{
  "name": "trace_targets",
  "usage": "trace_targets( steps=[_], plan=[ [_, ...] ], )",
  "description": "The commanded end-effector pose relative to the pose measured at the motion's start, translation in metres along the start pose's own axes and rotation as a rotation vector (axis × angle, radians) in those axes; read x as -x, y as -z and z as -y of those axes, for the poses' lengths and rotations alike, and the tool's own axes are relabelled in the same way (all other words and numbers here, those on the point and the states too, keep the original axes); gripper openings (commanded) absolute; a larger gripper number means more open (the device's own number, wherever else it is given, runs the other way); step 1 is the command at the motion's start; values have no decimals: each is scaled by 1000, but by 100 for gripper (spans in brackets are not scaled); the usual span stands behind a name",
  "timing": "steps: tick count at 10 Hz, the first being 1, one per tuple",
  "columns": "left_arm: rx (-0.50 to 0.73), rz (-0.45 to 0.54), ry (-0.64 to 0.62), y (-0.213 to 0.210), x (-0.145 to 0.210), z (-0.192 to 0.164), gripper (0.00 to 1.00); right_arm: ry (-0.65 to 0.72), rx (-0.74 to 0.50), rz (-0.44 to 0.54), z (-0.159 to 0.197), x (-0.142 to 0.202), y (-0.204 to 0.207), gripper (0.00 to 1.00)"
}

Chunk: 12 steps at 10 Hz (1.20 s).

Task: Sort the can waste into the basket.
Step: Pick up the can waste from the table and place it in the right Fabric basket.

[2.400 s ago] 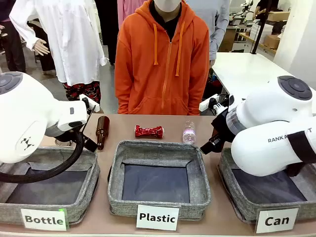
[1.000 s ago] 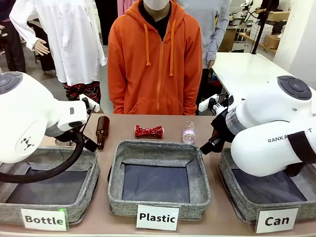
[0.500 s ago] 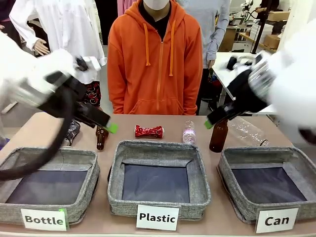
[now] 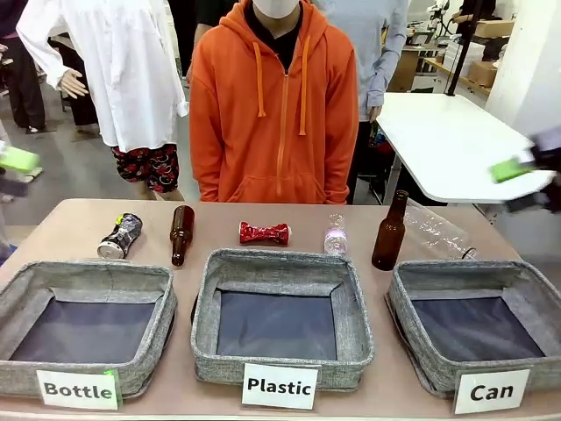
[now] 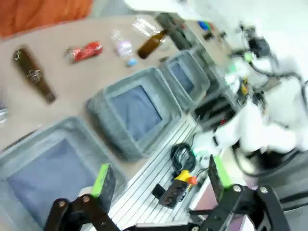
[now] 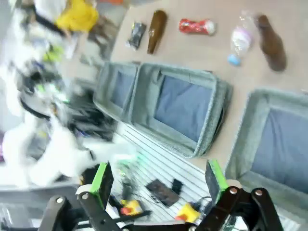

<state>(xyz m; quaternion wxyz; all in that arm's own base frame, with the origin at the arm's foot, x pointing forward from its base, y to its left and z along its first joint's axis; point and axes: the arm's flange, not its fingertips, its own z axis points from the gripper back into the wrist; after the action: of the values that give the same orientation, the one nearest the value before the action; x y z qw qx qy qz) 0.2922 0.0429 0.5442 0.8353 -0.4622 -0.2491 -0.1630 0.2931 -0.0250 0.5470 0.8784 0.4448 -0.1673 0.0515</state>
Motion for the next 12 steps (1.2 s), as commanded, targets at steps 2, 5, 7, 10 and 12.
trace_targets(
  steps=[2, 5, 7, 10, 12],
  plan=[
    [92, 294, -306, -51, 48, -108, 100, 330, -266, 295, 121, 25, -49, 100],
    [64, 547, -532, -53, 81, -136, 100, 435, -323, 527, 177, 52, -78, 100],
    [62, 463, -533, -95, 71, -161, 100, 475, -323, 485, 188, 42, -110, 100],
    [62, 463, -533, -95, 71, -161, 100, 475, -323, 485, 188, 42, -110, 100],
    [69, 478, -565, -92, 69, -160, 100, 475, -323, 485, 188, 42, -110, 100]
  ],
)
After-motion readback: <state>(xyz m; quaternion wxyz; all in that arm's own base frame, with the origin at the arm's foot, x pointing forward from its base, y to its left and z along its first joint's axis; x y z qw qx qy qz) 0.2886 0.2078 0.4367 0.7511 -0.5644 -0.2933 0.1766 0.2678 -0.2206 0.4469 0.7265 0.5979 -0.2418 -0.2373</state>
